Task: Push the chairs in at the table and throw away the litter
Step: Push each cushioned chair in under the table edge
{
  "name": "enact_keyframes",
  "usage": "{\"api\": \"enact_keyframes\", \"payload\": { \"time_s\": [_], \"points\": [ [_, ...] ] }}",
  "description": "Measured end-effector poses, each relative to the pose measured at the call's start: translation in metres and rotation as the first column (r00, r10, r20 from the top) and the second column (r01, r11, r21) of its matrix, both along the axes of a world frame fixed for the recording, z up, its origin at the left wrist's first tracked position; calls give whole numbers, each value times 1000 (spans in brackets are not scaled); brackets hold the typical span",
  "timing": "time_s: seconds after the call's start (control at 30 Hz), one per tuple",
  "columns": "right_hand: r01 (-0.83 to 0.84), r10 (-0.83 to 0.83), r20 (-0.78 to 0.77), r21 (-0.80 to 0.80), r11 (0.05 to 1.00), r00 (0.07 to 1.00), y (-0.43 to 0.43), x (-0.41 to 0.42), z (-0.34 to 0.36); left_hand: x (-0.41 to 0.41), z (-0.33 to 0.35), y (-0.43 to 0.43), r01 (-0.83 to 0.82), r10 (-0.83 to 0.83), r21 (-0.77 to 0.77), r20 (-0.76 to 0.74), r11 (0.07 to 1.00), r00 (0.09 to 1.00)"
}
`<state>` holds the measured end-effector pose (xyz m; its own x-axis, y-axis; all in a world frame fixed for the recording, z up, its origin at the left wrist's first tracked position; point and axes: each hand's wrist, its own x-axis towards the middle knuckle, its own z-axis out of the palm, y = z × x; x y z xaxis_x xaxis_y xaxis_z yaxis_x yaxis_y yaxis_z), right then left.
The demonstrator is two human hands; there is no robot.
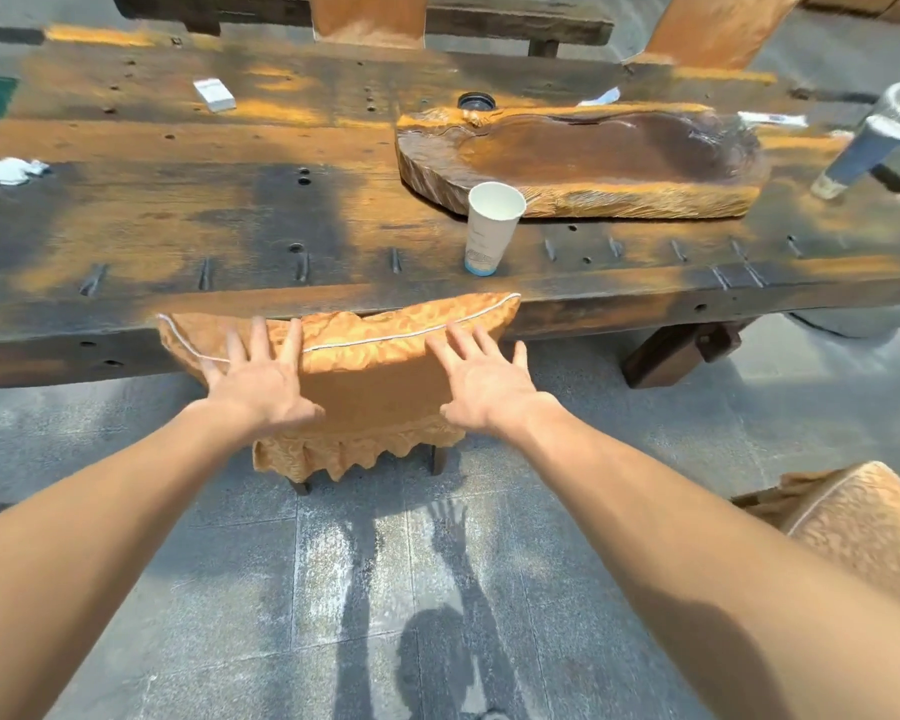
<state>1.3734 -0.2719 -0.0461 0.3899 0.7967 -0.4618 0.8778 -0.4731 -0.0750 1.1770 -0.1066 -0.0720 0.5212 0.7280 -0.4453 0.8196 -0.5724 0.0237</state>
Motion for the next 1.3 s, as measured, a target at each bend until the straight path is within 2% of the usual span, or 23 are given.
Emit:
{"api": "enact_keyframes", "payload": {
  "time_s": [0.1,0.2,0.4,0.73,0.93,1.07,1.3],
  "points": [
    [94,-94,2,4,996,996,-57,3,29,7,25,-32,13,-19,-120,-49,993,999],
    [143,-144,16,51,988,989,-126,5,65,20,52,-83,55,-64,-129,-61,990,996],
    [227,-239,77,139,964,968,-270,11,136,56,110,-234,166,-155,-65,141,984,978],
    [347,-379,126,222,911,917,-565,36,197,126,199,-524,326,-317,14,278,945,907],
    [418,-454,139,228,879,880,-710,72,216,170,214,-668,386,-376,34,324,922,868],
    [477,-514,152,224,850,844,-806,93,211,193,207,-758,429,-403,-19,307,903,862],
    [571,-598,124,197,797,792,-917,144,193,257,191,-864,540,-510,-67,249,839,823]
  ]
}}
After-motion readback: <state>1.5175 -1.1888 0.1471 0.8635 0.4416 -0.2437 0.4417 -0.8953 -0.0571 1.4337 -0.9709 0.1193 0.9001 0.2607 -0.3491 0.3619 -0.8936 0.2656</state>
